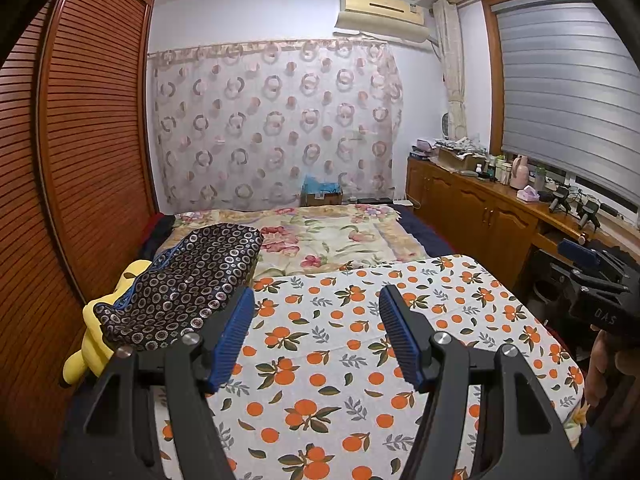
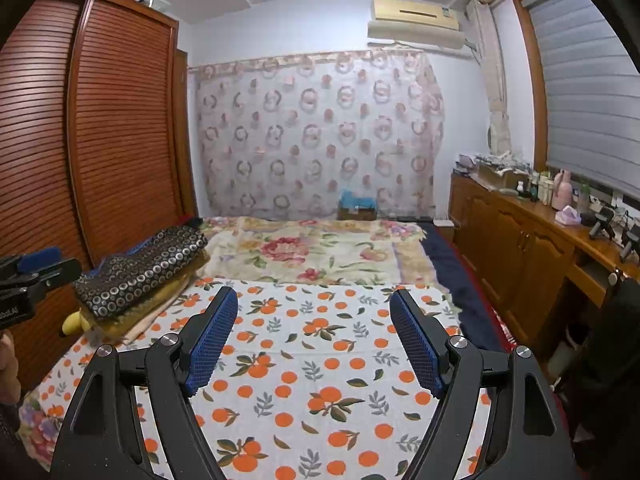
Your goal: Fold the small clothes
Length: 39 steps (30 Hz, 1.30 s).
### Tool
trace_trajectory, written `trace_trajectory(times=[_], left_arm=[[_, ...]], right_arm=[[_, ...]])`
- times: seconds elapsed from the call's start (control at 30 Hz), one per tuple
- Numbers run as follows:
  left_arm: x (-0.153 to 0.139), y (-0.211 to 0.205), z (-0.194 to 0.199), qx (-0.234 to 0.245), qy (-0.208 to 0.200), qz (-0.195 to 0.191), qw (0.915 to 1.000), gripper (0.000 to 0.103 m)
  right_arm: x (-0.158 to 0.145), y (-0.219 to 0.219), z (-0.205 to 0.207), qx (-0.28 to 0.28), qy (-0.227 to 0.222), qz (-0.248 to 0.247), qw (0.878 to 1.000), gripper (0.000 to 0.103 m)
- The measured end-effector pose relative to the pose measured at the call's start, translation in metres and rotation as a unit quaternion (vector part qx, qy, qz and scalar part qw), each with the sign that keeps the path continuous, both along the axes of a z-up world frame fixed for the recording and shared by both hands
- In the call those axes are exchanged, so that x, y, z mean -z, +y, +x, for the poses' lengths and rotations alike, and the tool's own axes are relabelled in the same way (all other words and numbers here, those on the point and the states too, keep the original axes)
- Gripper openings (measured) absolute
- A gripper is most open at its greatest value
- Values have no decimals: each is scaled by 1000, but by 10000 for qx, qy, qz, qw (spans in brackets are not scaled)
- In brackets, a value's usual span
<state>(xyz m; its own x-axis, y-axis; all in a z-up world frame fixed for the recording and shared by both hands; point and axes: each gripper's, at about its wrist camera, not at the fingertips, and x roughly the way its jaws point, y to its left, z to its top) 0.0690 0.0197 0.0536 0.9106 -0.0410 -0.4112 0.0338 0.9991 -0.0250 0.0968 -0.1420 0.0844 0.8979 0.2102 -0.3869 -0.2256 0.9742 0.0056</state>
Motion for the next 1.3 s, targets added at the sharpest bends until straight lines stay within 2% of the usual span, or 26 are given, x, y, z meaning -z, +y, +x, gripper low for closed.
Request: trace_trajectory(times=[1.3], left_arm=[[3,-1,-1,-1,-29,25,10000,65]], right_arm=[[1,0,-1,6,-24,12,10000,81]])
